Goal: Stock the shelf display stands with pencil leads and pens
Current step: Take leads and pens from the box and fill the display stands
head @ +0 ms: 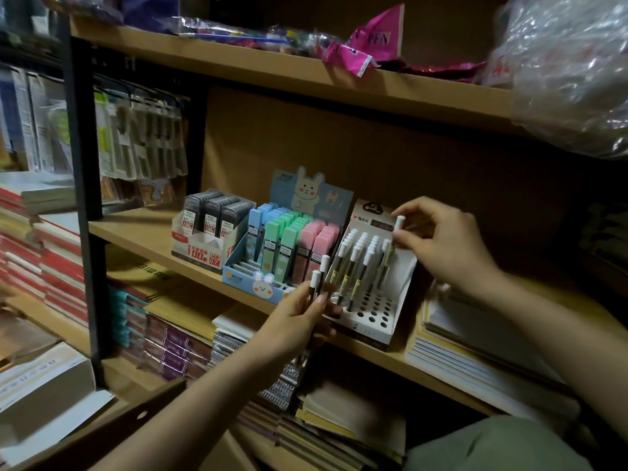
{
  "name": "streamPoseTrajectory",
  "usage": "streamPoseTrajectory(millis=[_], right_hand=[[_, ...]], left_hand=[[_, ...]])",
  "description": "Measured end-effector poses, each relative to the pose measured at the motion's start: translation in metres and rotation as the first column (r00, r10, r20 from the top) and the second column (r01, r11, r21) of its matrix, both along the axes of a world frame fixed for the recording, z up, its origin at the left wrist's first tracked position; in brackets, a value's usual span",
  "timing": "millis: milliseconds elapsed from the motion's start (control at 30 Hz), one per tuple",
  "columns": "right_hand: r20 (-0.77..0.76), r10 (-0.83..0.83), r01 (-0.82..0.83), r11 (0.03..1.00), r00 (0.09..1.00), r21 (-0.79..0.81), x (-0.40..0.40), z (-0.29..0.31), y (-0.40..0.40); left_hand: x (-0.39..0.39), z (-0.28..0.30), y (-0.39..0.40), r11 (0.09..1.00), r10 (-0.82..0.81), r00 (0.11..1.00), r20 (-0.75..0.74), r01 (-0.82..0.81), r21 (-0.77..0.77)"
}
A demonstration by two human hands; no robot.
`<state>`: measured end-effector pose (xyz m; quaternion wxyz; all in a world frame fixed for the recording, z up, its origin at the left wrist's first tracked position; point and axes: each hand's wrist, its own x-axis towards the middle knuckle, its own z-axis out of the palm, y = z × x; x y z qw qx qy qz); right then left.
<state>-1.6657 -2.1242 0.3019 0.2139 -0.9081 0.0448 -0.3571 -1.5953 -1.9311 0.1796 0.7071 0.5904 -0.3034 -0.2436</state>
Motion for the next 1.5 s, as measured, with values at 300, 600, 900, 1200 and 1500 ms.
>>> streamPoseTrajectory(millis=[300,600,900,1200,1500], right_hand=[[0.012,0.013,-0.013,1.0,1.0,0.014,0.015,-0.022,-0.009],[0.011,-0.054,0.054,0.998,0.998,-0.007,0.027,-0.021,-0.009],[0.007,-0.046,0.046,0.997,0.999,-0.064,0.018,-0.025,-0.001],[-0.028,-0.142,0.139,0.987,0.989,-0.075,0.027,-0.018,-0.002],[-0.086,-0.207,0.195,0.972,0.974,-0.128,0.028,-0.025,-0.006]], left_hand=[[0.005,-0.007,-0.002,0.995,0.024,0.999,0.028,-0.027,0.095],[0.007,-0.008,-0.009,0.997,0.013,1.0,-0.011,-0.012,0.082],[0.011,-0.013,-0.008,0.997,0.025,1.0,-0.02,-0.023,0.068],[0.009,-0.009,-0.006,0.997,0.004,0.999,-0.045,0.0,0.082],[0.011,-0.001,0.002,0.99,-0.137,0.977,-0.163,0.132,-0.042]])
